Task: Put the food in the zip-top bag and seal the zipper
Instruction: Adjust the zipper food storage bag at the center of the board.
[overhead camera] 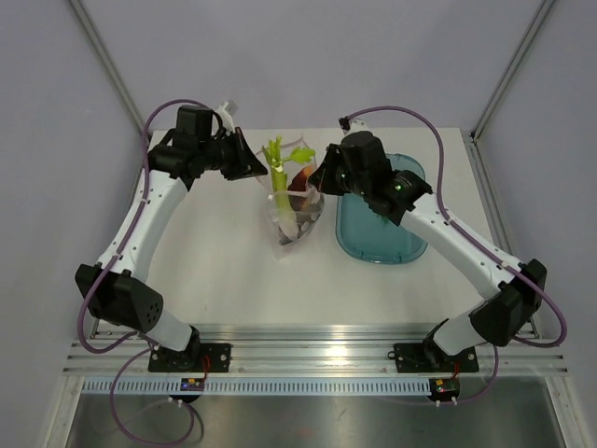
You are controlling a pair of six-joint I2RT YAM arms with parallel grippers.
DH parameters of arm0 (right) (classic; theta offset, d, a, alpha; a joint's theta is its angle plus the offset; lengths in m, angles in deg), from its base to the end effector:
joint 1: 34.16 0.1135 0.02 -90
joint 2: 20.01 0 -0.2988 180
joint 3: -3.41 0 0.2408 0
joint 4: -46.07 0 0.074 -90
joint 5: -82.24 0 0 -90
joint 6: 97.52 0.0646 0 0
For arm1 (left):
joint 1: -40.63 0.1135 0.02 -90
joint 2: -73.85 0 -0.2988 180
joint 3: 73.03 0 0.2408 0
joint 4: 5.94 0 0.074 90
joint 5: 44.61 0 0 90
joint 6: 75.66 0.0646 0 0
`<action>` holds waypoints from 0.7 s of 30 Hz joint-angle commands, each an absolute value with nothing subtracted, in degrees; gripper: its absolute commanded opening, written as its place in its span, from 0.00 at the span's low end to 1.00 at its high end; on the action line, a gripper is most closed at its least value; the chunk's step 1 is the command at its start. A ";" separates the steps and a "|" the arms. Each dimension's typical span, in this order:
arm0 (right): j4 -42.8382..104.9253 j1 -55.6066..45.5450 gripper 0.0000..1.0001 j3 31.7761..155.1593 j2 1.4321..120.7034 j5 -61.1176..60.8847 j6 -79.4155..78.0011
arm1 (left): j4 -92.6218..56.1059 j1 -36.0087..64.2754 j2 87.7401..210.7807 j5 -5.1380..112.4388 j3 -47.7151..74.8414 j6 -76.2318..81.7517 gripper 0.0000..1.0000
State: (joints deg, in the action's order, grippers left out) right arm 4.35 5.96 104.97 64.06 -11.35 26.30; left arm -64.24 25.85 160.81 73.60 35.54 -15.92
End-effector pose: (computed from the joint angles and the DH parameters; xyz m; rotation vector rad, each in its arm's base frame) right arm 0.2665 0.2193 0.4262 -0.0721 2.0751 0.7552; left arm 0.3142 -0.1145 0.4223 -0.0221 2.2978 -0.9675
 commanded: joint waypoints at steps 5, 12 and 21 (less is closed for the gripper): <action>1.15 6.09 0.00 110.45 64.10 -12.24 23.60 | -65.80 25.96 160.61 77.12 42.54 -15.01 0.00; 1.31 6.10 0.00 112.32 57.69 -10.31 22.62 | -62.82 25.96 155.68 78.52 49.15 -17.91 0.00; -3.42 6.10 0.00 104.66 68.13 -9.61 21.75 | -58.59 25.87 158.84 77.81 26.92 -15.81 0.00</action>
